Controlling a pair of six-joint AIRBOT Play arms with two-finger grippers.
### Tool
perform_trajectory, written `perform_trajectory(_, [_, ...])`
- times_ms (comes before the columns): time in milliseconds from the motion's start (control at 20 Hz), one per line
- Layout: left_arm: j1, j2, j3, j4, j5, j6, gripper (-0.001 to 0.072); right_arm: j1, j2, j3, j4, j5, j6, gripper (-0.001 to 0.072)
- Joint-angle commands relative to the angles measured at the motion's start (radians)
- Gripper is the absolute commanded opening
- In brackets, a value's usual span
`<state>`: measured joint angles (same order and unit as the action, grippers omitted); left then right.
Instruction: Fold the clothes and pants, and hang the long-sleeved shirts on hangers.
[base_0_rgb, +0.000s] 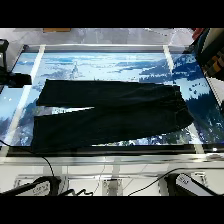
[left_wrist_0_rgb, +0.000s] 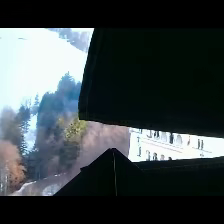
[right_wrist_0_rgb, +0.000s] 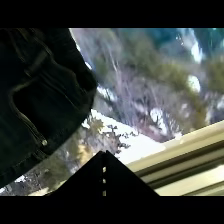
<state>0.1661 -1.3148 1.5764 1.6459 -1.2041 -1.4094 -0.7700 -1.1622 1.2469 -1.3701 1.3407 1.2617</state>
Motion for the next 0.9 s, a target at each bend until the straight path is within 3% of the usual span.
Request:
perform_trajectory(0, [-0.010, 0.004, -0.025, -0.001, -0.006, 0.041, 0.0026, -0.137, 0.186, -0.410, 0.156, -0.236, -0.033, 0.0040])
perform_trajectory(250, [-0.010, 0.003, -0.045, -0.001, 0.018, 0.042, 0.0026, -0.166, 0.134, -0.619, 0.551, -0.345, -0.019, 0.0042])
perform_trajectory(300, [-0.010, 0.003, -0.045, -0.001, 0.020, 0.042, 0.0026, -0.166, 0.108, -0.619, 0.592, -0.361, -0.022, 0.0145])
perform_trajectory(350, [-0.010, 0.003, -0.045, -0.001, 0.021, 0.042, 0.0026, -0.166, 0.084, -0.620, 0.614, -0.386, -0.020, 0.0464])
perform_trajectory(400, [-0.010, 0.003, -0.045, -0.001, 0.021, 0.042, 0.0026, -0.166, 0.056, -0.619, 0.625, -0.401, -0.013, 0.0562])
perform_trajectory(550, [-0.010, 0.003, -0.045, -0.001, 0.023, 0.041, 0.0026, -0.166, -0.037, -0.619, 0.644, -0.434, -0.021, 0.0561])
perform_trajectory(850, [-0.011, 0.000, -0.045, -0.002, 0.071, 0.041, 0.0037, -0.166, -0.193, -0.614, 0.825, -0.557, -0.201, 0.0549])
